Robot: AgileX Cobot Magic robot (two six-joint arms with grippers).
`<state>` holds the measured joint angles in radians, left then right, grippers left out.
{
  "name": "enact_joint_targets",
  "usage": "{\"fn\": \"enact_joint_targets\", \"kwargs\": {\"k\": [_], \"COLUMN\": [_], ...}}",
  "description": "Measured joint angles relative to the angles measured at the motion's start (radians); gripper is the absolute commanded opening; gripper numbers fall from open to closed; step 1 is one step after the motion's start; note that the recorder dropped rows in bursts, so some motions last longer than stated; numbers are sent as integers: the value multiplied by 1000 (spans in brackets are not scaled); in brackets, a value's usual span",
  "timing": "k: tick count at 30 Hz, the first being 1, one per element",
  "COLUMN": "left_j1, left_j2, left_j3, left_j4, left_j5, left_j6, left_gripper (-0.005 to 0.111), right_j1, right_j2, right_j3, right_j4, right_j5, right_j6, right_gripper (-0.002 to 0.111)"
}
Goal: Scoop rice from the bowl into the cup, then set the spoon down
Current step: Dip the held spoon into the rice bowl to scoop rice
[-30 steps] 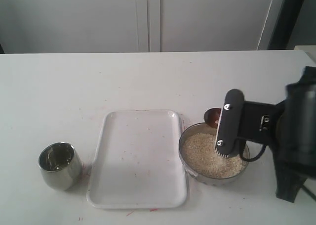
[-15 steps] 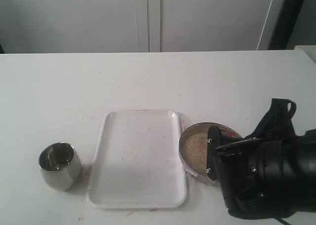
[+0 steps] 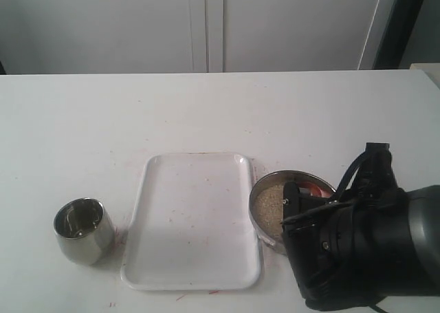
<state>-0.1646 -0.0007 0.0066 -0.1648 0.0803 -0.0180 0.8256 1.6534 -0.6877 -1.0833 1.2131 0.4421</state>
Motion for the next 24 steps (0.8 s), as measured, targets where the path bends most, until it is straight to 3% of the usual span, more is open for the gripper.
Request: {"fn": "enact_joint_targets", "kwargs": {"k": [14, 24], "left_j1": [0, 0], "left_j2": [0, 0], "left_j3": [0, 0], "left_j4": [0, 0], "left_j5": [0, 0], "left_j6": [0, 0], "left_gripper": [14, 14], "right_j1": [0, 0], "right_j2": [0, 0], "right_j3": [-19, -81], "right_j4": [64, 210], "right_j5": [0, 2], "right_j6": [-34, -150], "right_gripper": [0, 0]}}
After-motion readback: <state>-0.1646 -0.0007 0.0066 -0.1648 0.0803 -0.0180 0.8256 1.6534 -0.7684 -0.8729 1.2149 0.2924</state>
